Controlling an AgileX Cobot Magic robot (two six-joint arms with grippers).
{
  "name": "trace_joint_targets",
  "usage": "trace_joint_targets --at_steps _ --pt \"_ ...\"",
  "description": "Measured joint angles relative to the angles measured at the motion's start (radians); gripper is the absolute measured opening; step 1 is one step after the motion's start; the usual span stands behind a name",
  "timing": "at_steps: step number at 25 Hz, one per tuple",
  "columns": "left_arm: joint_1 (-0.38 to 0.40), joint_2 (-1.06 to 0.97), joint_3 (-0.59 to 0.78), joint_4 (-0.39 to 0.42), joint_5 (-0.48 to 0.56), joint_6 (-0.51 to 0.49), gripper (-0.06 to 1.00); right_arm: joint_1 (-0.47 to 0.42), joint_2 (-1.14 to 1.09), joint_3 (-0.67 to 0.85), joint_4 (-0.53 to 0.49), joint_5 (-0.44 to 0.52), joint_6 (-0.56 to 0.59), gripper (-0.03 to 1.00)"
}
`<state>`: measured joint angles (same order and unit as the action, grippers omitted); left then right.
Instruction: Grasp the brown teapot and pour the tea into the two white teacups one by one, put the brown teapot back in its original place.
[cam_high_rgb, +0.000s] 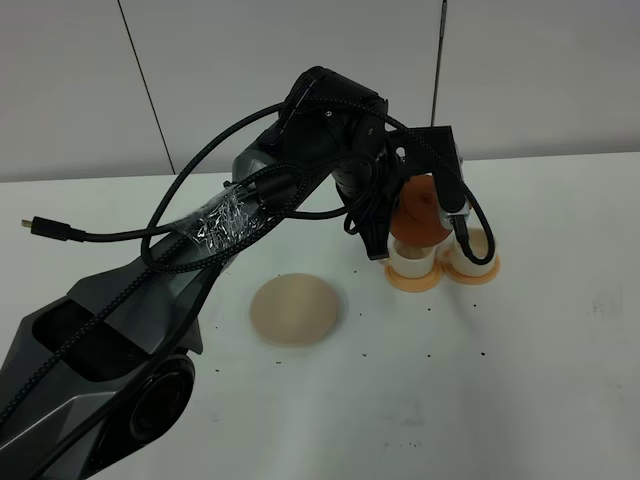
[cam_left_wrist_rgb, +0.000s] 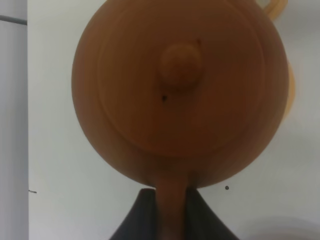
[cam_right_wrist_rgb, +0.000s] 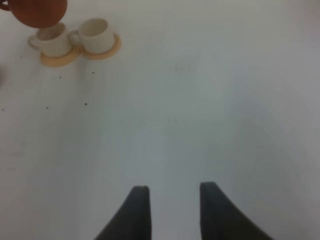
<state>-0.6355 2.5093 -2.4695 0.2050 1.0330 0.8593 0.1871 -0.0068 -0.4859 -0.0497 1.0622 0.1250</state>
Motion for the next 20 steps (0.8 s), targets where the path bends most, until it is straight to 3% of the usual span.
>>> trace_joint_targets --at_steps 7,20 --pt "-0.014 0.0 0.0 0.063 -0.003 -0.018 0.17 0.0 0.0 0.0 0.0 0.0 0.0 0.24" --pt "-0.041 0.0 0.0 0.102 -0.016 -0.044 0.17 0.0 0.0 0.0 0.0 0.0 0.0 0.24"
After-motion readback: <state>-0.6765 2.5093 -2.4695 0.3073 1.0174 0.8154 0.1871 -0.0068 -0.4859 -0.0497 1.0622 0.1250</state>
